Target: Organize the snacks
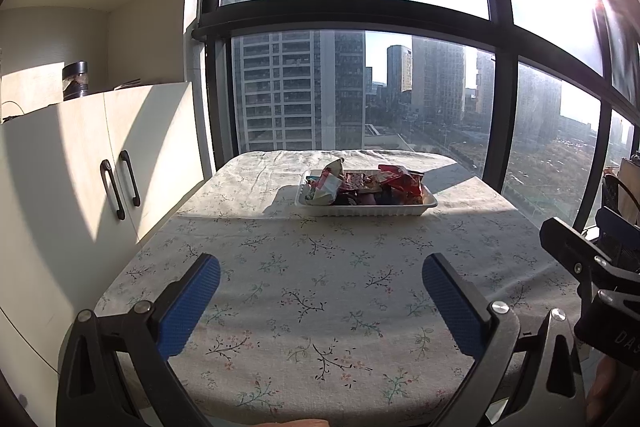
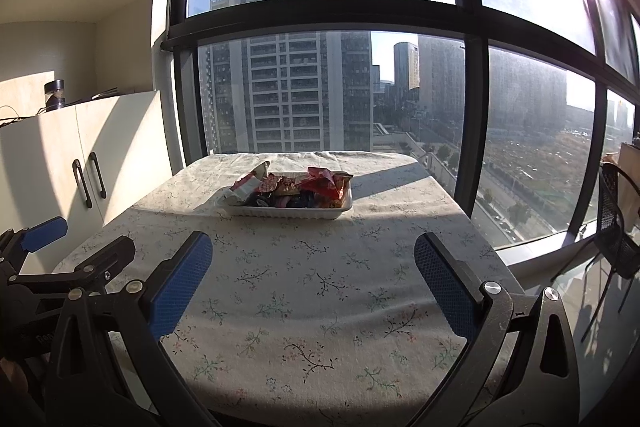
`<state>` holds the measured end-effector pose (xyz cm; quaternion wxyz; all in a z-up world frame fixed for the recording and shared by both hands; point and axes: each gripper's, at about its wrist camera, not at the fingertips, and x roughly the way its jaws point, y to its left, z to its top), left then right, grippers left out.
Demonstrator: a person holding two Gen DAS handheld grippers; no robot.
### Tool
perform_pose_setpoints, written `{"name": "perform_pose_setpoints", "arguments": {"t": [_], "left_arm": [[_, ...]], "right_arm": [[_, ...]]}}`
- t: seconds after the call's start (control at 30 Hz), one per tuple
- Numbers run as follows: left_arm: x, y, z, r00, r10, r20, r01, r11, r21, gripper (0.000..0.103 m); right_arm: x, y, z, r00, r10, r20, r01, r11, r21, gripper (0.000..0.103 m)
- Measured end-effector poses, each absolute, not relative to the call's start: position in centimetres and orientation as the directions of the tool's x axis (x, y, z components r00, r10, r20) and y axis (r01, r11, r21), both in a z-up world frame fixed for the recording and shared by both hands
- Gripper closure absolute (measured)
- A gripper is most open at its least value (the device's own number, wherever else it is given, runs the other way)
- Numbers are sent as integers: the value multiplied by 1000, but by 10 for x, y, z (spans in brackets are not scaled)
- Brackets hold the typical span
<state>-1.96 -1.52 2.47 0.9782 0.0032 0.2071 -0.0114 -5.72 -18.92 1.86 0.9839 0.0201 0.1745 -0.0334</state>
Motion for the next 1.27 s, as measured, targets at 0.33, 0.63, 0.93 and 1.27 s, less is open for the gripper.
{"name": "perform_pose_setpoints", "arguments": {"t": [0.33, 0.63, 0.93, 1.27], "left_arm": [[-18, -15, 24, 912, -18, -410, 20, 1000, 1, 0], [-16, -13, 20, 907, -27, -420, 30, 1000, 0, 0], [-16, -14, 19, 905, -29, -424, 32, 999, -2, 0], [-14, -14, 16, 902, -29, -431, 32, 999, 0, 0]], "right_arm": [[-52, -192, 15, 931, -56, -360, 69, 997, 24, 0], [-48, -192, 13, 928, -53, -369, 66, 998, 22, 0], [-47, -192, 11, 926, -49, -374, 61, 998, 21, 0], [-41, -194, 7, 922, -40, -386, 52, 998, 20, 0]]}}
